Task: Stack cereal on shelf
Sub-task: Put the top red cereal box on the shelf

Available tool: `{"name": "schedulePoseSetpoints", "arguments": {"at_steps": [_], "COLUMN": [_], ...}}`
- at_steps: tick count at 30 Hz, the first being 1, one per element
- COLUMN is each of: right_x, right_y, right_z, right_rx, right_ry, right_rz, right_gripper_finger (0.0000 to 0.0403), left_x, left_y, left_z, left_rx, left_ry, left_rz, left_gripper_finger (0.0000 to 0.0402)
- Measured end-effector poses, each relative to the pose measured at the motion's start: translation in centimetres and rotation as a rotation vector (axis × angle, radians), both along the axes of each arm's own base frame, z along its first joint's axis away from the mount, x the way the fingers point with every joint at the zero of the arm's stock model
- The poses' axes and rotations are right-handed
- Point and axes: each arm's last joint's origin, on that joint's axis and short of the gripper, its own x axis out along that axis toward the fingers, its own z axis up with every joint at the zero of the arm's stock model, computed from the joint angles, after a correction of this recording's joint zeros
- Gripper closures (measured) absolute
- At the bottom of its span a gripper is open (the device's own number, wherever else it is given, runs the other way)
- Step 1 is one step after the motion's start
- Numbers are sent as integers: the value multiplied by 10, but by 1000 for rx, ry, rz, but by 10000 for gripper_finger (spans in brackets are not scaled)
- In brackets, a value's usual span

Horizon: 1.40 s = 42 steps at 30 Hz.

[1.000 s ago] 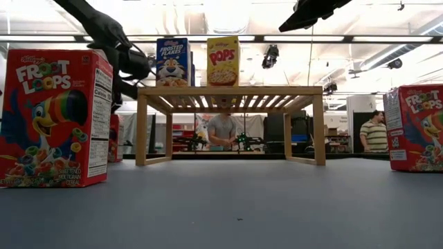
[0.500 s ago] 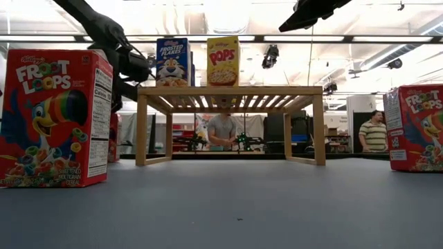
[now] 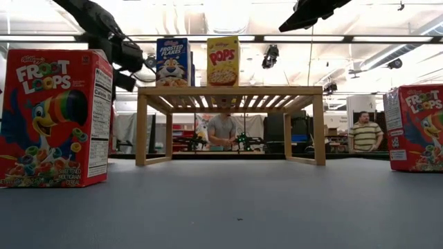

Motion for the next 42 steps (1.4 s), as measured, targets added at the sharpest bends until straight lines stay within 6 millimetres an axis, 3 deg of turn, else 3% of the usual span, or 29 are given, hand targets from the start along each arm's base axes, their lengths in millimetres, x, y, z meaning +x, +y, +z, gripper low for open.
{"name": "schedulePoseSetpoints", "arguments": {"at_steps": [14, 20, 24, 35, 42], "right_x": [1, 3, 7, 36, 56], "right_y": [0, -1, -1, -4, 20], "right_z": [2, 6, 10, -1, -5], "right_rx": [9, -3, 10, 143, 175], "right_ry": [-20, -71, -122, -158, -202], "right_rz": [-8, -8, -7, 17, 107], "right_gripper_finger": [165, 165, 165, 165, 165], "left_x": [-18, -29, -31, -9, 25], "left_y": [-35, -61, -80, -134, -168], "left_z": [61, 86, 103, 135, 136], "left_rx": [-54, -75, -109, -140, -95], "left_ry": [-220, -230, -345, -624, -701], "left_rz": [47, 72, 60, -94, -173], "left_gripper_finger": [219, 219, 219, 219, 219]}}
